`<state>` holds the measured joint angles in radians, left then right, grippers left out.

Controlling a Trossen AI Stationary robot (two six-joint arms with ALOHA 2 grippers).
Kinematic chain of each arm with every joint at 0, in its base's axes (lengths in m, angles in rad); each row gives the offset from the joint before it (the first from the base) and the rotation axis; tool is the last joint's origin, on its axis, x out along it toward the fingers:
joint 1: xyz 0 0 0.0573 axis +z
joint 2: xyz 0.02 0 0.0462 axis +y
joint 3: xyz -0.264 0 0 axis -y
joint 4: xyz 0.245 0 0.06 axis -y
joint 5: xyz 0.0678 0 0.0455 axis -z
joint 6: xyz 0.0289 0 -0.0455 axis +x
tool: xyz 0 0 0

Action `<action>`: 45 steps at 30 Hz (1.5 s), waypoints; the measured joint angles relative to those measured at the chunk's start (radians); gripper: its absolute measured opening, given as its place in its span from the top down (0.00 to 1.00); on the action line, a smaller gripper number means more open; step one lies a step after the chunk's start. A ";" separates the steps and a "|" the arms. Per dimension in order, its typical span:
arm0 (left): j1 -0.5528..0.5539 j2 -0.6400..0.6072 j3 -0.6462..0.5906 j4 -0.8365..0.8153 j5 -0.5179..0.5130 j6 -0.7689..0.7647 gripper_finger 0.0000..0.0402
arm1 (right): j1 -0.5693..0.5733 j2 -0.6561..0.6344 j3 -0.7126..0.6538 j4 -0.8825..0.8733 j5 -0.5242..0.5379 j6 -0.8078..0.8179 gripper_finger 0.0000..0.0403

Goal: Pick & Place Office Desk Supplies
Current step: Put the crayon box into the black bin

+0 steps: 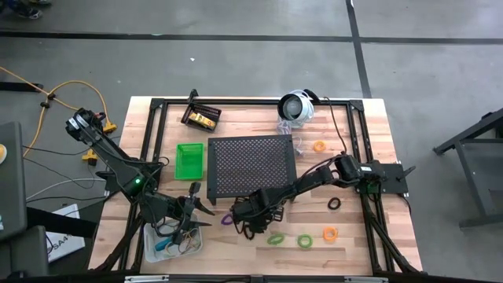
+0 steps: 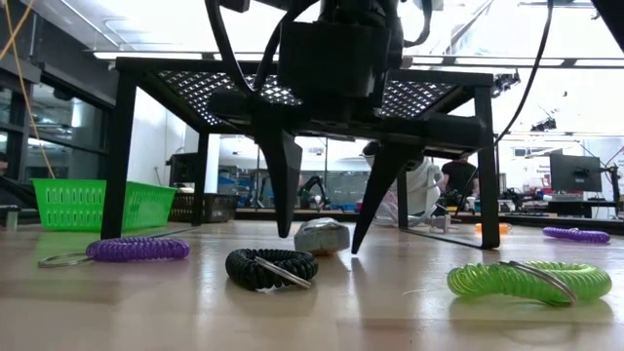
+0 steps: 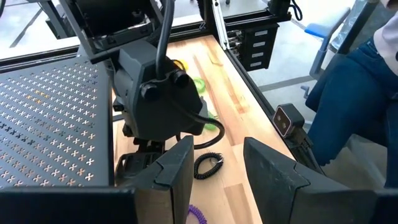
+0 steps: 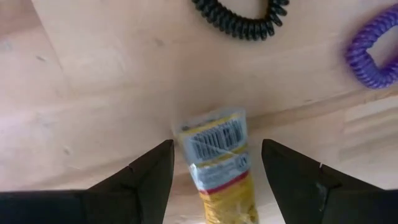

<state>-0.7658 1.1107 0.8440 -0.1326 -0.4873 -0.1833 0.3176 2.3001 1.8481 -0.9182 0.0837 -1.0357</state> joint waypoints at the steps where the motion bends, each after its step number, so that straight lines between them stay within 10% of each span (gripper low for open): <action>1: 0.000 0.000 0.000 0.000 0.000 0.000 0.67 | 0.000 0.000 0.000 0.003 0.006 -0.011 0.43; 45: 0.000 0.000 0.000 0.000 0.000 0.000 0.67 | 0.020 0.000 0.000 0.021 0.022 -0.008 0.72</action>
<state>-0.7661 1.1107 0.8440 -0.1329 -0.4873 -0.1833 0.3373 2.3001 1.8481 -0.8973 0.1061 -1.0439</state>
